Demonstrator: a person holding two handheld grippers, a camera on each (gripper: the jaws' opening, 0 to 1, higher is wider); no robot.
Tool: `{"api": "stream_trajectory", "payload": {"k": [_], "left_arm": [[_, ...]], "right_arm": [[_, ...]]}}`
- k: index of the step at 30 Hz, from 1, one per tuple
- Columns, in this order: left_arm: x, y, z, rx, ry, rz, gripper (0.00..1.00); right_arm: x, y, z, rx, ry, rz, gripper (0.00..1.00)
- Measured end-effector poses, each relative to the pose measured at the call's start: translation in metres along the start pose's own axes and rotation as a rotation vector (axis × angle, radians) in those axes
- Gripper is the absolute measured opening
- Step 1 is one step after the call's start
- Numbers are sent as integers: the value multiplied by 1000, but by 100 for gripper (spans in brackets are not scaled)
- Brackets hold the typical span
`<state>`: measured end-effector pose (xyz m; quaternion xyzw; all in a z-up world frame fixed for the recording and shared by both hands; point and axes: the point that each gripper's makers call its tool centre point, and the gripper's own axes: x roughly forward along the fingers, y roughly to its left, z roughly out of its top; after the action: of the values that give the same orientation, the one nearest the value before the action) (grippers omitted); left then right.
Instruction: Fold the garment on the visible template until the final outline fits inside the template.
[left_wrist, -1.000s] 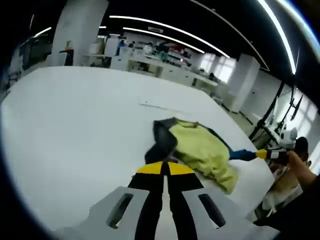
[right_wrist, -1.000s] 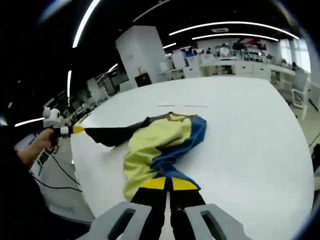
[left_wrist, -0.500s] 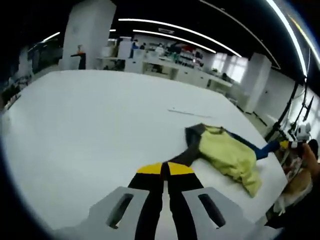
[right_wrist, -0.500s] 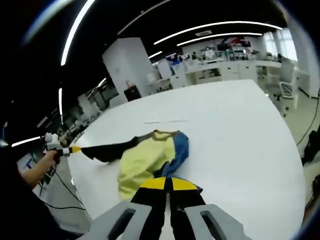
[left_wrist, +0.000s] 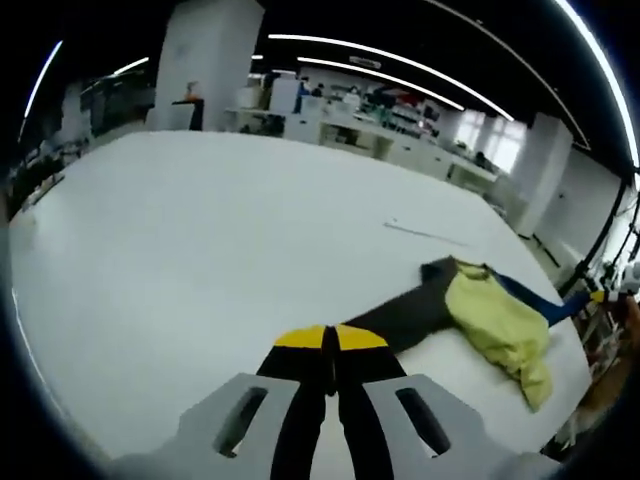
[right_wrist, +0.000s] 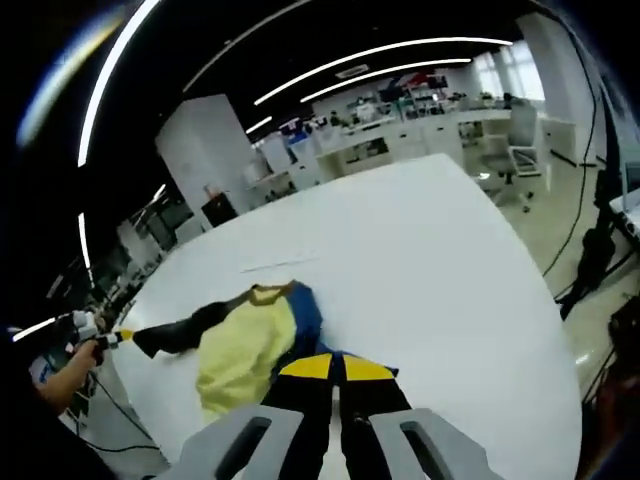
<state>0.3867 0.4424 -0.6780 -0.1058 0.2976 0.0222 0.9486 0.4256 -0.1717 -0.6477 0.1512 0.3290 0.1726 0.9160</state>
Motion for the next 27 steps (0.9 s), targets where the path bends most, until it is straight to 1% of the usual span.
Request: {"api": "stream_trajectory", "payload": {"k": [2, 4, 5, 6, 7, 10, 12, 15, 17, 19, 21, 22, 24, 27], "left_arm": [[4, 6, 0, -2, 10, 14, 0], [7, 9, -1, 18, 21, 19, 0], [9, 13, -2, 32, 30, 38, 0], [10, 15, -3, 42, 41, 43, 0], [13, 19, -4, 51, 47, 56, 0], [20, 28, -4, 67, 63, 78, 0], [25, 34, -5, 98, 77, 94, 0], [34, 46, -8, 114, 99, 123, 0], [38, 51, -7, 126, 105, 134, 0], [43, 59, -6, 145, 114, 153, 0], [47, 64, -8, 169, 131, 165, 0], [48, 71, -10, 201, 158, 188, 0], [52, 79, -11, 245, 177, 211, 0], [59, 85, -13, 252, 187, 217, 0]], "right_arm": [[-1, -8, 4, 31, -6, -11, 0], [-2, -20, 5, 60, -4, -46, 0], [-1, -24, 7, 53, -7, -51, 0], [-1, -26, 8, 55, -8, -55, 0], [-2, -32, 8, 71, -4, -72, 0], [-2, -44, 9, 77, -3, -104, 0], [-1, -56, 8, 83, 4, -133, 0], [1, -72, 4, 88, 32, -172, 0], [3, -80, 3, 82, 42, -187, 0], [5, -90, -1, 84, 66, -210, 0], [6, -101, -6, 90, 88, -242, 0], [7, -105, -8, 89, 95, -251, 0], [8, -114, -10, 94, 108, -273, 0], [9, -124, -12, 102, 119, -294, 0]]}}
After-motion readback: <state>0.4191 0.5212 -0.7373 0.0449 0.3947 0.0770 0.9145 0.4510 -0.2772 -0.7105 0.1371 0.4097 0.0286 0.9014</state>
